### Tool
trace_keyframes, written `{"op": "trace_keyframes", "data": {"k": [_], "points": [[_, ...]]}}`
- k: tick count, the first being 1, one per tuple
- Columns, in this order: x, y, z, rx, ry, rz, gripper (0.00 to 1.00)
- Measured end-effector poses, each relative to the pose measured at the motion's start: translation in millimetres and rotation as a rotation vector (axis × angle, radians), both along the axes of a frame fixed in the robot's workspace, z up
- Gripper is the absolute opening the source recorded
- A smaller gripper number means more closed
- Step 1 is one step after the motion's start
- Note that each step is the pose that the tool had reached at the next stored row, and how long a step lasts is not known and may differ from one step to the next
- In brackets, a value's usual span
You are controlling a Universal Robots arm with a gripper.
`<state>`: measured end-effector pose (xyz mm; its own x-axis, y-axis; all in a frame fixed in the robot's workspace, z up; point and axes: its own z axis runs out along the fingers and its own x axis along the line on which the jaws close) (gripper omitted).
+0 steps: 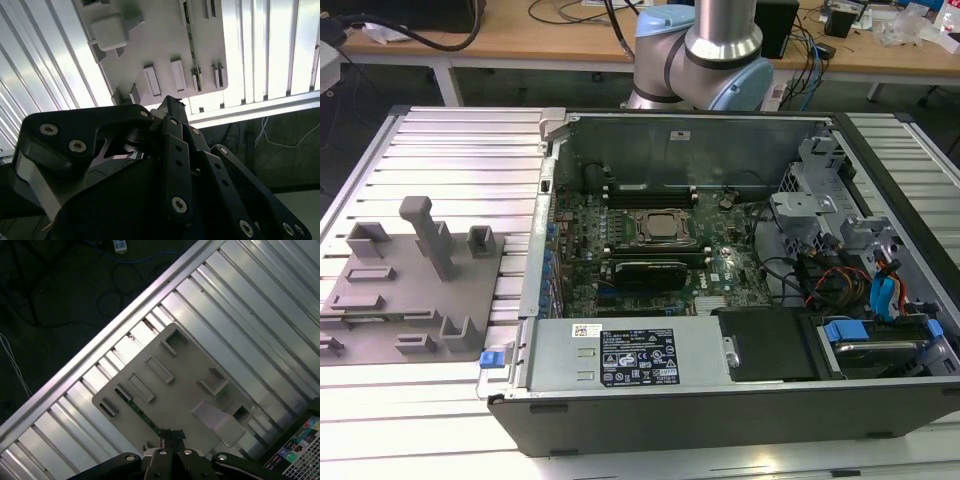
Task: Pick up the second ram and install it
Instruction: 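Pick up the second ram and move it above second insertion slot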
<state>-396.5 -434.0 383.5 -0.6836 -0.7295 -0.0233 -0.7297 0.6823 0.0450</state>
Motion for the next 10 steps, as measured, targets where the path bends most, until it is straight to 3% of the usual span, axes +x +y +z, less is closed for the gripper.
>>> {"op": "trace_keyframes", "data": {"k": [7, 10], "points": [[0.0, 0.0, 0.0, 0.0, 0.0, 0.097, 0.11], [0.0, 0.0, 0.0, 0.0, 0.0, 0.158, 0.11]]}}
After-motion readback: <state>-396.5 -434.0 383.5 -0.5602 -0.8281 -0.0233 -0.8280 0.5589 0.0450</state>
